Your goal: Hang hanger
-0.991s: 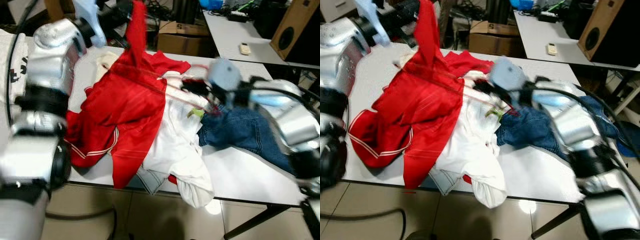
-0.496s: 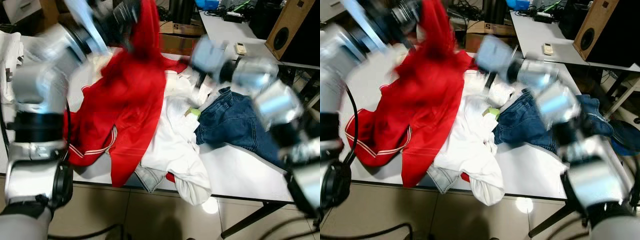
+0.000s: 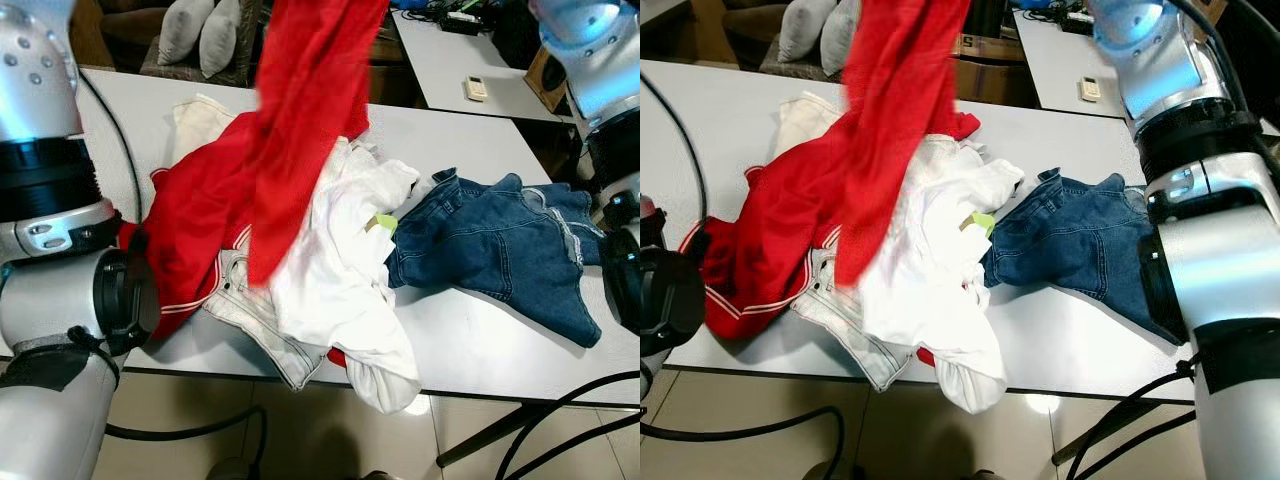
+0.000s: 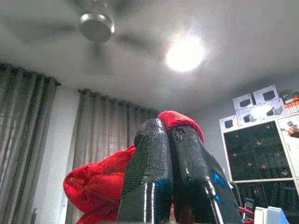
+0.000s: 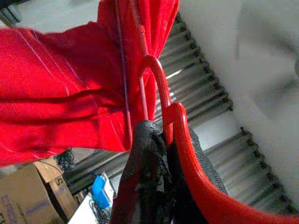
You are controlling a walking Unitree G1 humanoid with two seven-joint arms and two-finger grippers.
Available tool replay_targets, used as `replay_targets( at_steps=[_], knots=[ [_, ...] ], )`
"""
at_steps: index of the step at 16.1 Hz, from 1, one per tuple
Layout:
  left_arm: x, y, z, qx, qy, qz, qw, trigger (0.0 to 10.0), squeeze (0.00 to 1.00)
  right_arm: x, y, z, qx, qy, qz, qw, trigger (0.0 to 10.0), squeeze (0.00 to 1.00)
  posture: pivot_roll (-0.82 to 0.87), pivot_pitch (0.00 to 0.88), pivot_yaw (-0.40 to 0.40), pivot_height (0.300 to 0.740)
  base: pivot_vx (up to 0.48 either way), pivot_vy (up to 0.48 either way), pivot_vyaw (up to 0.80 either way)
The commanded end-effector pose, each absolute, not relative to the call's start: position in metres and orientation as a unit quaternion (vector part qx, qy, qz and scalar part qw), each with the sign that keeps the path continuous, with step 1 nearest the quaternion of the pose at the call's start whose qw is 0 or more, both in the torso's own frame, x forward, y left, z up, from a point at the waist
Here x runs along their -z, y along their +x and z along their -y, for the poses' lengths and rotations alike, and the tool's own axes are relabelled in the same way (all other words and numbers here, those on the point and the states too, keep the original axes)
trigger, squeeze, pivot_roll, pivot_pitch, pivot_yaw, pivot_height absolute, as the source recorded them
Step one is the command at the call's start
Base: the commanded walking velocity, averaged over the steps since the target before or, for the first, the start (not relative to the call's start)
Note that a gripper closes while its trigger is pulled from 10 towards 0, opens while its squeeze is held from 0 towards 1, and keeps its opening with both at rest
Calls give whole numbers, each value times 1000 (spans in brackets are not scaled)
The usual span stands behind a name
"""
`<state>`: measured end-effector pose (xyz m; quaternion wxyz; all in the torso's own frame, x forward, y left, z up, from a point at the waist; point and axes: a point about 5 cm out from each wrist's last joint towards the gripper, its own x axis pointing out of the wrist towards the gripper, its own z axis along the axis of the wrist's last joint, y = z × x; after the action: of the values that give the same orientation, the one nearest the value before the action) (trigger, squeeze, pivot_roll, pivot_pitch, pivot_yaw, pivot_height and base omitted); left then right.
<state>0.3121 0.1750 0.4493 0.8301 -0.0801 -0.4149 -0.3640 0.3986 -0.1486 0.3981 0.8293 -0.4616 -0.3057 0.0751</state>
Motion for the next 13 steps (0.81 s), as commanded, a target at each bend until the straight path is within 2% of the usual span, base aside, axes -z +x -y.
replay_targets(
  at_steps=[1,4,6,8,9,11,13],
  knots=[
    [-441,311,-167,376,-71,403,831,10000,0,-373,405,156,-92,-477,265,833,10000,0,-32,0,-89,740,0,0,0],
    [-401,322,-152,375,-40,337,863,10000,0,-327,405,157,-143,-479,238,832,10000,0,-39,0,-76,740,0,0,0],
    [-368,336,-151,331,7,269,904,10000,0,-286,395,155,-250,-442,210,835,10000,0,-42,0,-70,740,0,0,0],
    [-356,348,-161,269,0,241,933,10000,0,-257,370,152,-368,-411,183,814,10000,0,-45,0,-64,740,0,0,0],
    [-356,350,-162,259,-5,241,935,10000,0,-254,364,152,-387,-407,180,808,10000,0,-46,0,-63,740,0,0,0],
    [-346,364,-178,199,-7,222,955,10000,0,-245,334,155,-454,-370,157,795,10000,0,-54,0,-46,740,0,0,0],
    [-325,372,-188,179,15,188,966,10000,0,-244,317,163,-474,-363,142,790,10000,0,-58,0,-36,740,0,0,0]
  ],
)
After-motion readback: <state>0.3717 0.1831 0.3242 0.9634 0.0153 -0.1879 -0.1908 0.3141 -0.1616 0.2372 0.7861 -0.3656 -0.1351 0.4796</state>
